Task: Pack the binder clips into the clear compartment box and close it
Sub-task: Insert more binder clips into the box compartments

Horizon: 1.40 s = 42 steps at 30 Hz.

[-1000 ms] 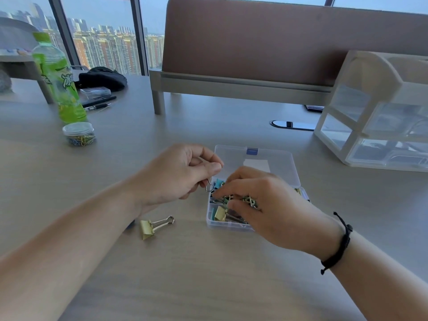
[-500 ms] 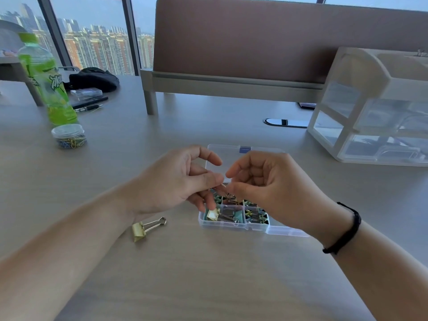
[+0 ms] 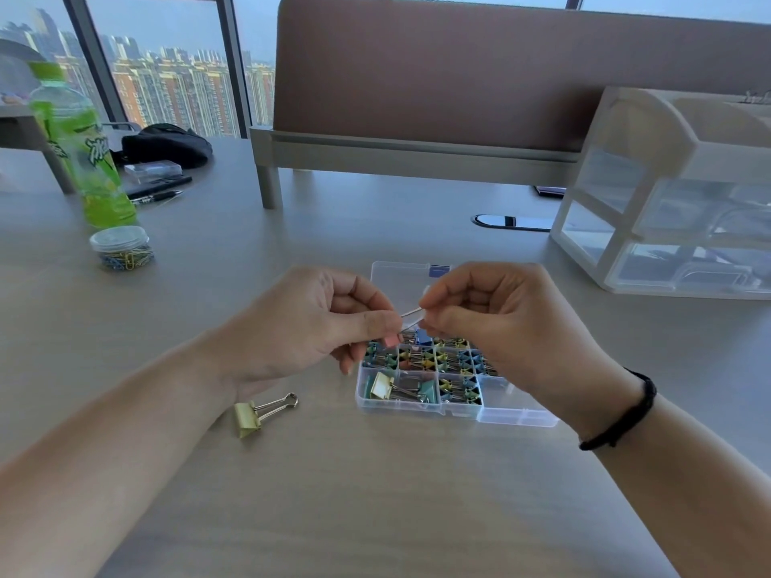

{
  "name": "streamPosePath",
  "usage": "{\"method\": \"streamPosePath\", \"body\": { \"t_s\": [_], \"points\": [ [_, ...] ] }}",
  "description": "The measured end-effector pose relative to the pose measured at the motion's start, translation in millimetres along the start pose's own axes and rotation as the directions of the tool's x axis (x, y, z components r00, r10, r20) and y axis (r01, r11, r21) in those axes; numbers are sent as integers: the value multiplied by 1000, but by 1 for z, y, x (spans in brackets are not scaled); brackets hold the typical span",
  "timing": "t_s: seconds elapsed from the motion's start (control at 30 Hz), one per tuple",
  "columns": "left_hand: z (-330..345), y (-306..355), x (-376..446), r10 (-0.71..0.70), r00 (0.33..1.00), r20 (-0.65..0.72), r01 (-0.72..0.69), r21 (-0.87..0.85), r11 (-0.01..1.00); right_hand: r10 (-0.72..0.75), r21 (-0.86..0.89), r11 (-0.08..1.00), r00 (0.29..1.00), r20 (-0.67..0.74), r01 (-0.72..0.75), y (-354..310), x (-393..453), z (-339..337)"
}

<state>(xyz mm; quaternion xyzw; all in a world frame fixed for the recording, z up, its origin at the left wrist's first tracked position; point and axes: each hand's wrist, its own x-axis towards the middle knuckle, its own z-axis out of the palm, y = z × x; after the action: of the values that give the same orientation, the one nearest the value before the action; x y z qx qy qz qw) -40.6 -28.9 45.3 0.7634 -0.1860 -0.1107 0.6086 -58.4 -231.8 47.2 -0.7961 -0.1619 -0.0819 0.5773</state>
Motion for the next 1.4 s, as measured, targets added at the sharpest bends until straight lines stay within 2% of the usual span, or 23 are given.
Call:
{"method": "streamPosePath", "body": {
  "t_s": [0.2,0.33,0.43,0.53,0.63,0.7,0.8,0.93,1.1,1.27,1.4],
  "points": [
    [-2,1,-1,-72,995,63,81,-140,987,11,139,990,997,72,-21,-4,-2,-3],
    [0,1,-2,-97,988,121,115,-157,981,18,142,989,997,76,-29,-3,-3,1],
    [1,1,-4,-75,988,132,80,-31,996,46,128,990,998,54,-52,0,-2,5],
    [-1,5,-7,-8,994,113,-17,223,975,74,24,997,994,80,-77,-1,-1,3],
    [-3,4,-9,25,989,145,-96,509,855,90,-138,988,987,131,-71,-1,0,0],
    [-3,3,-10,11,984,177,-118,609,784,126,-204,975,975,181,-88,-1,-2,1],
    [-3,1,-11,26,969,247,-181,633,752,159,-252,963,960,228,-100,1,-6,5],
    [-6,-1,-10,81,952,295,-260,643,721,109,-361,933,957,267,-5,6,-9,12],
    [-7,-2,-10,137,933,332,-327,627,707,27,-343,937,969,246,61,8,-8,13],
    [-10,-5,-8,145,933,330,-333,631,701,28,-342,938,967,255,63,11,-7,15],
    [-11,-6,-8,117,948,296,-287,635,717,4,-458,882,970,244,112,11,-6,7]
  ]
}}
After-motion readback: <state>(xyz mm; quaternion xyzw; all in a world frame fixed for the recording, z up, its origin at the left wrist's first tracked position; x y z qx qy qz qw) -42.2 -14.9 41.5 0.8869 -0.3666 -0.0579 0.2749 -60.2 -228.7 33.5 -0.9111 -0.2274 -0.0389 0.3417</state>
